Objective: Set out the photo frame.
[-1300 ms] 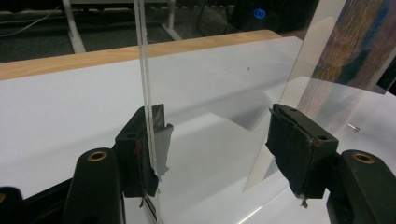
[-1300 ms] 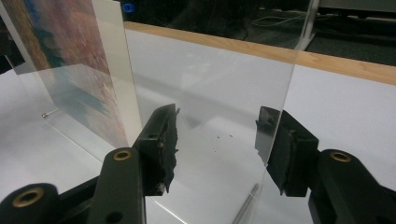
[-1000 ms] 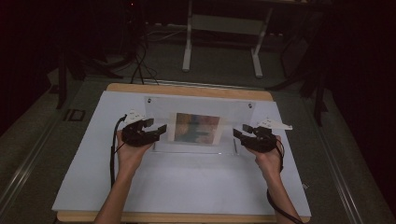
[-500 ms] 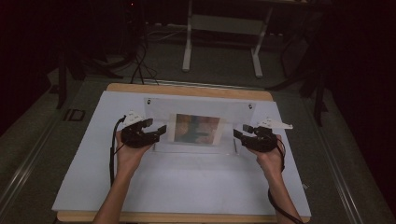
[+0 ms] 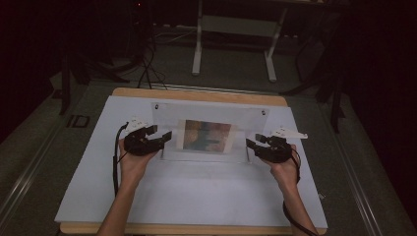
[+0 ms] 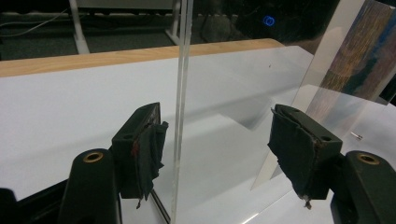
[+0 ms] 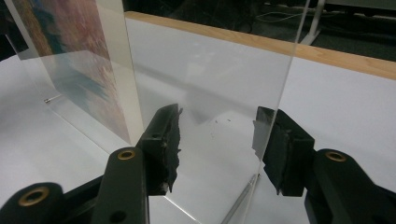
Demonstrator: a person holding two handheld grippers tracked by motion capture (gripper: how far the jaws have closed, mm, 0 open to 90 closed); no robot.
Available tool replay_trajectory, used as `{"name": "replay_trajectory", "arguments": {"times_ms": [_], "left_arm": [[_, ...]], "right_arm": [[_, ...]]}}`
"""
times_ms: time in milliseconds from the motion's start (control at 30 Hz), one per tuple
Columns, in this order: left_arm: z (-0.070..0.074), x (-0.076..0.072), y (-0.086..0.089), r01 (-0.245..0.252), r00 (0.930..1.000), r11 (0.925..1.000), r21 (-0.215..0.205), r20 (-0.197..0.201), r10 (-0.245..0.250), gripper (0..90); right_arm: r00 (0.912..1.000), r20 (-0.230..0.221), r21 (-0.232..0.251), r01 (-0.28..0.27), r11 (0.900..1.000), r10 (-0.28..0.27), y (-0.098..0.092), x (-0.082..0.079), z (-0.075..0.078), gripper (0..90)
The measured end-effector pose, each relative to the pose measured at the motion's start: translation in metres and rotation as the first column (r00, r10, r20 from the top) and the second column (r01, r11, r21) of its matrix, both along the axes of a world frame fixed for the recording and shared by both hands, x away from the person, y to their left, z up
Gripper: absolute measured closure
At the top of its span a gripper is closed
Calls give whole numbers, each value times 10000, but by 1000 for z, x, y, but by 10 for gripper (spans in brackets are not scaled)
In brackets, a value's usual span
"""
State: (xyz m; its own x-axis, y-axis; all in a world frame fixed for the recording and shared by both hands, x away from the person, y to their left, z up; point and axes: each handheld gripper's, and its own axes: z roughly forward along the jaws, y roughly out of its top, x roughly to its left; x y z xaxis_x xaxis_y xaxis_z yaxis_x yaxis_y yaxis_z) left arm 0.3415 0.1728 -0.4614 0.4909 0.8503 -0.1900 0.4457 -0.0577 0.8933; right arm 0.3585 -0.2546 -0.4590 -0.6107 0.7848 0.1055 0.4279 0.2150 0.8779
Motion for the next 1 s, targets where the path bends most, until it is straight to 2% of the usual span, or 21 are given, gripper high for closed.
{"name": "replay_trajectory", "arguments": {"times_ms": [133,500,733,1000], "left_arm": [[0,-1,0,-23,10000,10000,15,-5,23,344],[6,-13,14,-114,9998,9992,-392,133,119,346],[8,-21,25,-226,9995,9994,-279,204,231,346],[3,-23,40,-621,9981,9975,-324,-85,618,346]], "right_arm": [[10000,-71,59,-70,10000,70,-1,0,1,499],[9995,-310,169,-13,9999,18,-16,-5,-3,472],[9989,-440,234,146,9996,-135,-32,-7,-5,472],[9971,-705,276,304,9992,-283,-46,-4,-11,472]]}}
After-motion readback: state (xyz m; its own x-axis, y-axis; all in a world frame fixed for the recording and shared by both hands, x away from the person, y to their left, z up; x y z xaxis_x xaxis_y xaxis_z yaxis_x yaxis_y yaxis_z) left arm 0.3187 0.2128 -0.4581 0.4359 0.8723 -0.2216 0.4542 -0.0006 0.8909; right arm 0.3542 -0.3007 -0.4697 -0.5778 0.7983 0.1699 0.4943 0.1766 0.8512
